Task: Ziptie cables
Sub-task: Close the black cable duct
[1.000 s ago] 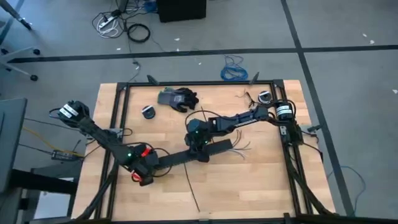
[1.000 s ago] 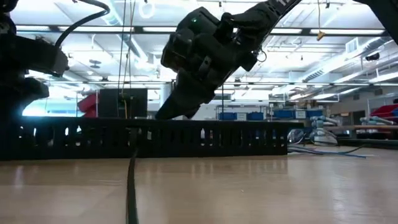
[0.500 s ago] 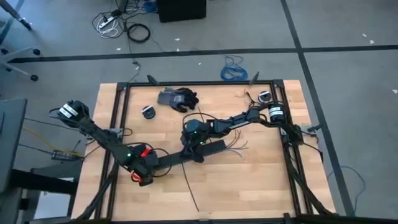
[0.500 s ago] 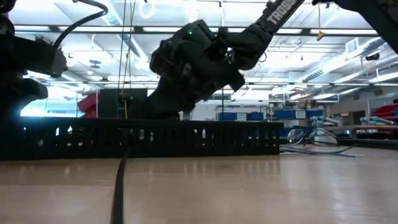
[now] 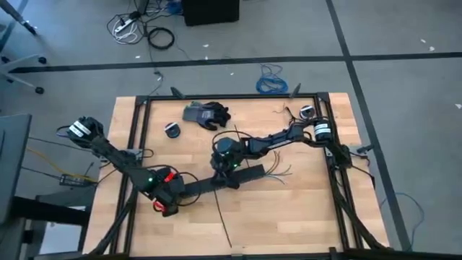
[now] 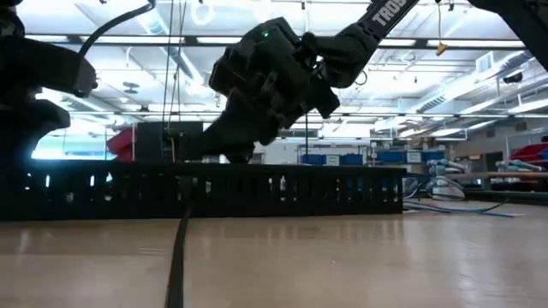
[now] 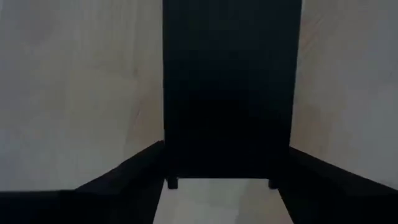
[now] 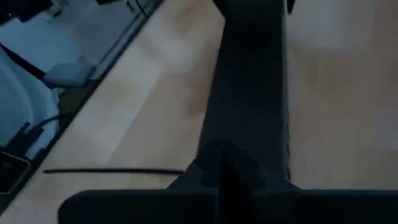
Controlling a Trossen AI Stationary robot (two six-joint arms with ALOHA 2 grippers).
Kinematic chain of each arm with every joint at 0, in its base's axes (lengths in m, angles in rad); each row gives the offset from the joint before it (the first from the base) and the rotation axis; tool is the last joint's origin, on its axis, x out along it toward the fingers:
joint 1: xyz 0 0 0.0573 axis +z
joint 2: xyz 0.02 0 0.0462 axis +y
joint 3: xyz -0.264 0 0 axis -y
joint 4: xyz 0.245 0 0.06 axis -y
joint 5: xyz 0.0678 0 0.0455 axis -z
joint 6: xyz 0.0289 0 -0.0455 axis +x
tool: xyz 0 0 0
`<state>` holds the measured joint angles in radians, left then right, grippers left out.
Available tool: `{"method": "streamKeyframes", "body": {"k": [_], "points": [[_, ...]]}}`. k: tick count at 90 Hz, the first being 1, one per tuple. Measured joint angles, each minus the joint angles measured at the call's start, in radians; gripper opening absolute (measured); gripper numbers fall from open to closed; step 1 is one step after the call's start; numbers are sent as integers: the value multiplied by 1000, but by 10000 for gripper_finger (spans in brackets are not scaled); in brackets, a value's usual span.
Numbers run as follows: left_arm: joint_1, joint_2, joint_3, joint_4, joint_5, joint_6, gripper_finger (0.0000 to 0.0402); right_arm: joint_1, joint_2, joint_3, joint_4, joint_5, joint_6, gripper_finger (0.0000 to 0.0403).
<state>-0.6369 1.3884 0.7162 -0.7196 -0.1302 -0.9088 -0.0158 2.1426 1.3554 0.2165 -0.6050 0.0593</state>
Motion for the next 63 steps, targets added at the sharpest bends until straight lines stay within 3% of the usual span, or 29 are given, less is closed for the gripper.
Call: {"method": "streamKeyframes", "body": {"k": [29,63], "points": [[-36,-1,0,-65,80,-45,280,-3,-50,1,-36,7,-19,0],[-93,-2,0,-56,10,-137,275,-26,-167,2,-443,191,-87,0]]}}
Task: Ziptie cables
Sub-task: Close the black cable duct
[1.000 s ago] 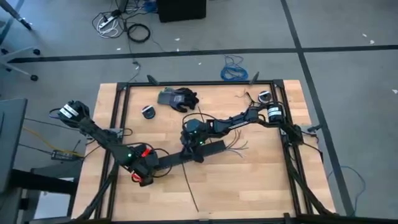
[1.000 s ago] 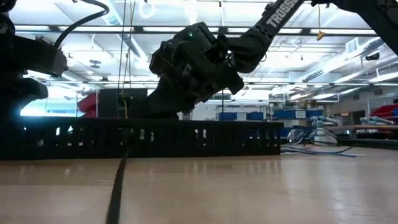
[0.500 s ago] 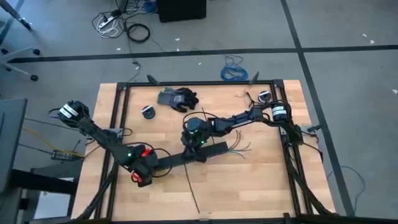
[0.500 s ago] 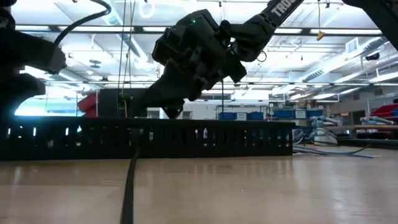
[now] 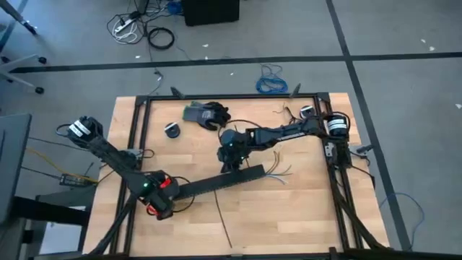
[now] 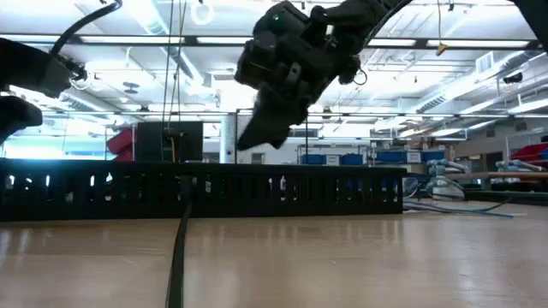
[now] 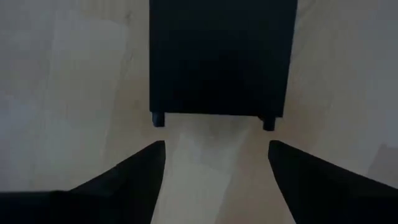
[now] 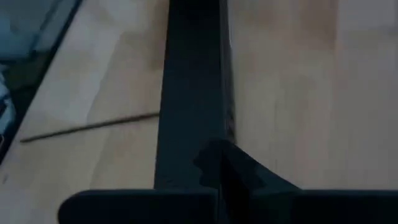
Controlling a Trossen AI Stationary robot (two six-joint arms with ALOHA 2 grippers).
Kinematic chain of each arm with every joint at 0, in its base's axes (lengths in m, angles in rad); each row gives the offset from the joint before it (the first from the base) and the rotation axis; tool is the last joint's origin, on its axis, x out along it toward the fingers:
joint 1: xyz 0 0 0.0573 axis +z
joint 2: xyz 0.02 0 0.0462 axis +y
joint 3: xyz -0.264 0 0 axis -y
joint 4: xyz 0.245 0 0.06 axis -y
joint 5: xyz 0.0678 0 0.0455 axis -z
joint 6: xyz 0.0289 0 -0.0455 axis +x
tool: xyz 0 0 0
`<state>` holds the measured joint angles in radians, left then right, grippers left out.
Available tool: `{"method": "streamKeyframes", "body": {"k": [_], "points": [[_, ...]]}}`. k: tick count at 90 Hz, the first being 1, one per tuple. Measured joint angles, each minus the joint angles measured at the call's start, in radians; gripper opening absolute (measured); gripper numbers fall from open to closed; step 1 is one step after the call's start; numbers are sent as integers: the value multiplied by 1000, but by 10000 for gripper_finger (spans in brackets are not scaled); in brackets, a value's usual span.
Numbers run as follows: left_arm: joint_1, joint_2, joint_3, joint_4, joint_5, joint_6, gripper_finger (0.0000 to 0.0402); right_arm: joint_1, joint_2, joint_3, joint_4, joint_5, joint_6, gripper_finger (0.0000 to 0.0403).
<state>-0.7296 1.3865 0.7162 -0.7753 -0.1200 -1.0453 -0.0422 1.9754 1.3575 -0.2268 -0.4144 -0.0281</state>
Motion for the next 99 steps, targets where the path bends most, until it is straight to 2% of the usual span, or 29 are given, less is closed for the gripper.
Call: {"method": "streamKeyframes", "body": {"k": [26,61,70,83,99], "points": [[1,0,0,14,-39,-4,263,14,1,-7,-11,-4,-4,0],[3,2,-36,27,-44,-27,305,16,1,-7,-18,-53,-23,0],[3,2,-36,59,-73,-27,314,15,1,-7,-16,-61,-28,0],[3,2,-36,135,-92,42,319,10,2,-7,-4,-84,-28,0],[3,3,-36,115,-92,47,319,10,2,-7,32,-116,-28,0]]}}
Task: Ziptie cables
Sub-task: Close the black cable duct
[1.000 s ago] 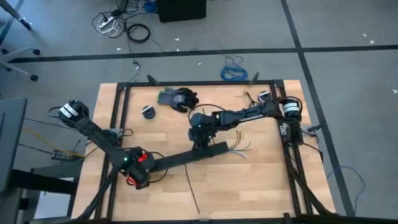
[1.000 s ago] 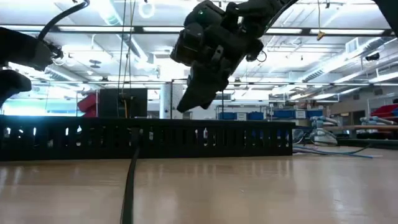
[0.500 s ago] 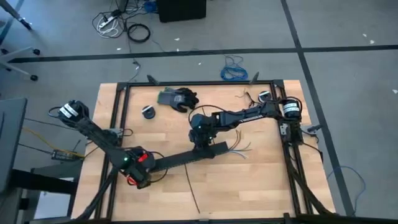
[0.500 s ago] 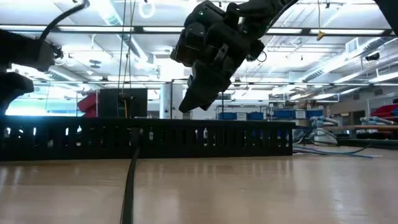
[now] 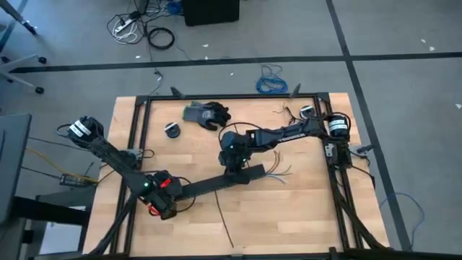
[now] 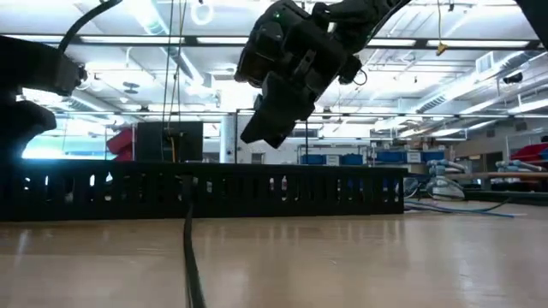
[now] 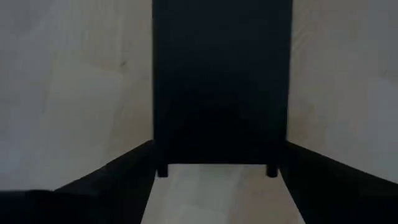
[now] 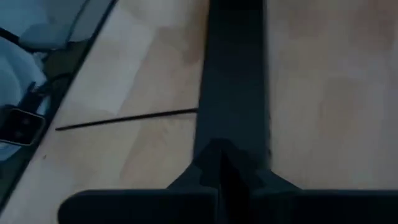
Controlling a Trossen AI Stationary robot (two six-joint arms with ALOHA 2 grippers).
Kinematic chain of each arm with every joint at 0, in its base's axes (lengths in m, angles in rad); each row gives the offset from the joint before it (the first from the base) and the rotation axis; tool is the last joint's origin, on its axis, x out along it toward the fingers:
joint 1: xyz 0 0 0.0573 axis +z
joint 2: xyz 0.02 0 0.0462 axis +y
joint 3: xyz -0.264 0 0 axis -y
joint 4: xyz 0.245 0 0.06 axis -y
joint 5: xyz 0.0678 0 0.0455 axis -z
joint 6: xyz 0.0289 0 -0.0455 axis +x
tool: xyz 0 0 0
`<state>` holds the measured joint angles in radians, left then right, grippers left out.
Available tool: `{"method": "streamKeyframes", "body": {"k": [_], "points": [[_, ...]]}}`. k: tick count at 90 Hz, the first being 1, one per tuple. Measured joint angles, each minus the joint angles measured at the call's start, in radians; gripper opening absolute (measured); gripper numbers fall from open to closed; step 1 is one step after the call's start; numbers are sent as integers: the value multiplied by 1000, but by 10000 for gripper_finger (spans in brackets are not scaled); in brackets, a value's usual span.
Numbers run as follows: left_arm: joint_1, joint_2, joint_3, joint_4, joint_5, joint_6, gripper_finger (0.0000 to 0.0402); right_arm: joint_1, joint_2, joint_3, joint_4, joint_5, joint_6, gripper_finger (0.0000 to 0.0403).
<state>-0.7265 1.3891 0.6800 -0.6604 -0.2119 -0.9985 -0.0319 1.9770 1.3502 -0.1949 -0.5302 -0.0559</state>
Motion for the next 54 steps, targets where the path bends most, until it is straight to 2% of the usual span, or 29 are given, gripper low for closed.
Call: {"method": "streamKeyframes", "body": {"k": [32,54], "points": [[0,0,0,3,0,0,319,0,1,-75,107,2,36,0],[0,0,0,3,-1,-1,319,5,2,-79,112,9,43,0]]}}
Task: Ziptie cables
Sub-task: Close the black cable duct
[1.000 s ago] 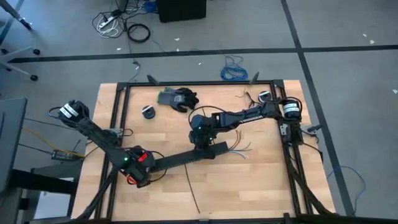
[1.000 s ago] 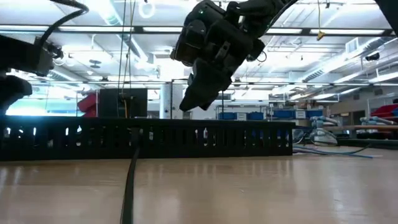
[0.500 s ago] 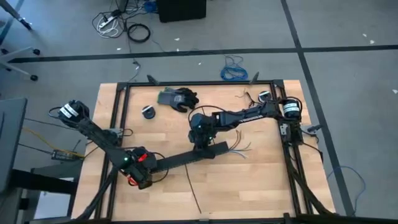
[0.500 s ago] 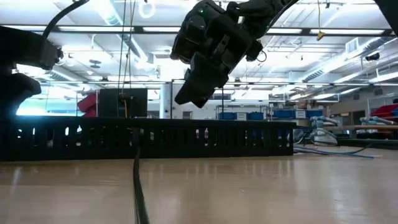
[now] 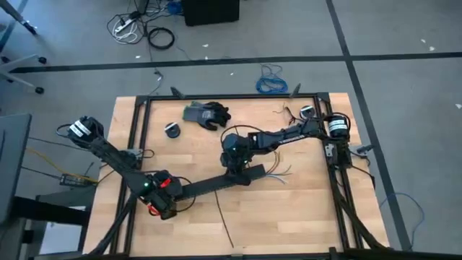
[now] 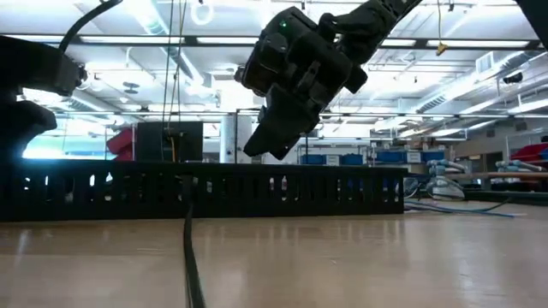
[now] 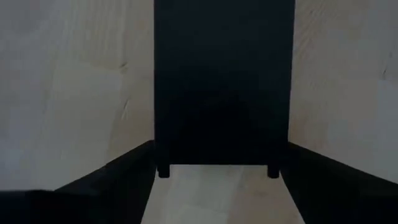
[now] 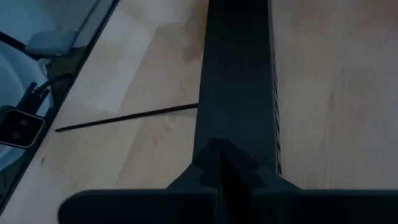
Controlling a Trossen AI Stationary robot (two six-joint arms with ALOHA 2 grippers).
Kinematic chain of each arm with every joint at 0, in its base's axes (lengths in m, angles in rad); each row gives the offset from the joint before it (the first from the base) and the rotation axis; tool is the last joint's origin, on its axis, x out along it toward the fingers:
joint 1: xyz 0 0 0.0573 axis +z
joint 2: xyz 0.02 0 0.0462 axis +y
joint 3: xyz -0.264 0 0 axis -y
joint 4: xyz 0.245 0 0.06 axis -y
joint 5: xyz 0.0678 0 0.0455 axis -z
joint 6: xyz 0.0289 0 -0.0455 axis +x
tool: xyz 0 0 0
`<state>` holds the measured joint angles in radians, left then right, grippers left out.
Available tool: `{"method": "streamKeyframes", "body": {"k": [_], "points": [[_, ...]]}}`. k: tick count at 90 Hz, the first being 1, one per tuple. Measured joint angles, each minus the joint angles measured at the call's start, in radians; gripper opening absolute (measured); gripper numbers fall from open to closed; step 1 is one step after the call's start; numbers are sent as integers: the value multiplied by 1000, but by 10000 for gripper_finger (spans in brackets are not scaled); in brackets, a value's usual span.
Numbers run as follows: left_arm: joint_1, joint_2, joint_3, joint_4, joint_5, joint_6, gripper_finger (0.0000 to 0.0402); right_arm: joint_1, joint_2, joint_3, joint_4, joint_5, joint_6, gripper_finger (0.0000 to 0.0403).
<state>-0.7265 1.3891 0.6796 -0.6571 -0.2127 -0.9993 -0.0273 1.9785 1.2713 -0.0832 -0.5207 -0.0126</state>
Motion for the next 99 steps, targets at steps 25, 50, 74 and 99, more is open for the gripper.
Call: {"method": "streamKeyframes", "body": {"k": [25,50,74,99], "points": [[0,0,0,0,-3,0,318,-1,63,3,30,-26,12,0],[0,0,-1,-2,4,1,287,-1,77,2,65,-40,20,0],[1,0,-1,-6,42,2,239,-3,77,2,64,-26,20,0],[0,0,0,-11,42,2,217,-3,81,1,79,-25,20,0]]}}
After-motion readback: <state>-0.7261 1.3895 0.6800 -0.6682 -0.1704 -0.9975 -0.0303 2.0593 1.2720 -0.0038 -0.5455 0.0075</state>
